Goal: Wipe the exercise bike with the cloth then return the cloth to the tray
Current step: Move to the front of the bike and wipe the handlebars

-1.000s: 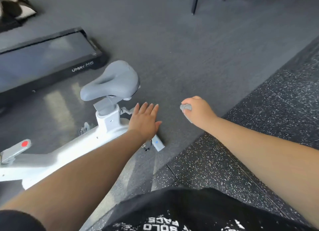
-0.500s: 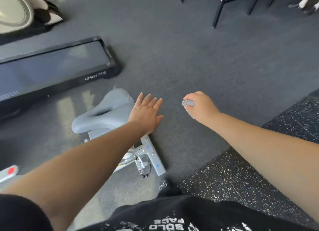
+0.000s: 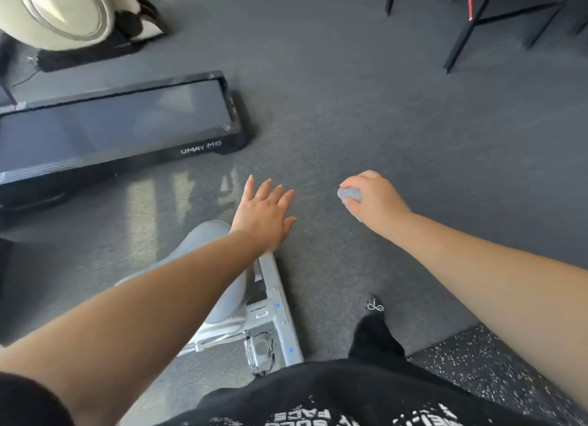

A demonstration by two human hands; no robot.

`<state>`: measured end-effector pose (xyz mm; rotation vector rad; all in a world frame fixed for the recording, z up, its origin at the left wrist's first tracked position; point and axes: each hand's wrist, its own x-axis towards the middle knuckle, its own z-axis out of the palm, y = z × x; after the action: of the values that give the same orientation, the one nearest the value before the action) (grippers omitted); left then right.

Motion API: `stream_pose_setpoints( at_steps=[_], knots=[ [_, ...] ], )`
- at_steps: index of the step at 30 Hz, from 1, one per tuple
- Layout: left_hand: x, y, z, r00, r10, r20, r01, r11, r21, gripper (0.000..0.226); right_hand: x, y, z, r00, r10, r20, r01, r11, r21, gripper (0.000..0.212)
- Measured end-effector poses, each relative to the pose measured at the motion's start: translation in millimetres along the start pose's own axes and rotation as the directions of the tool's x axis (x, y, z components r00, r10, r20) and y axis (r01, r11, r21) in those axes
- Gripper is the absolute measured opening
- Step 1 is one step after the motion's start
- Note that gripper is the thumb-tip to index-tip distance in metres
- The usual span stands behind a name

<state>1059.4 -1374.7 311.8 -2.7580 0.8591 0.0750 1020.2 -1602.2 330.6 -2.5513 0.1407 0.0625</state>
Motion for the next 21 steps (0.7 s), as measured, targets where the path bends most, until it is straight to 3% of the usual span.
stream_pose_setpoints(
  at_steps=[11, 21],
  knots=[
    [149, -16, 3, 0.933, -0.353, 0.073, 0.358, 0.93, -0.085, 0.059, 202, 28, -38, 0.946, -0.25, 0.204, 0.263, 0.964, -0.035, 0.012],
    [155, -92, 26, 0.782, -0.594, 0.189, 0.62, 0.772, -0.137, 0.056, 315, -46, 15, 0.832, -0.452, 0.322, 0.489, 0.872, -0.037, 0.016]
  ],
)
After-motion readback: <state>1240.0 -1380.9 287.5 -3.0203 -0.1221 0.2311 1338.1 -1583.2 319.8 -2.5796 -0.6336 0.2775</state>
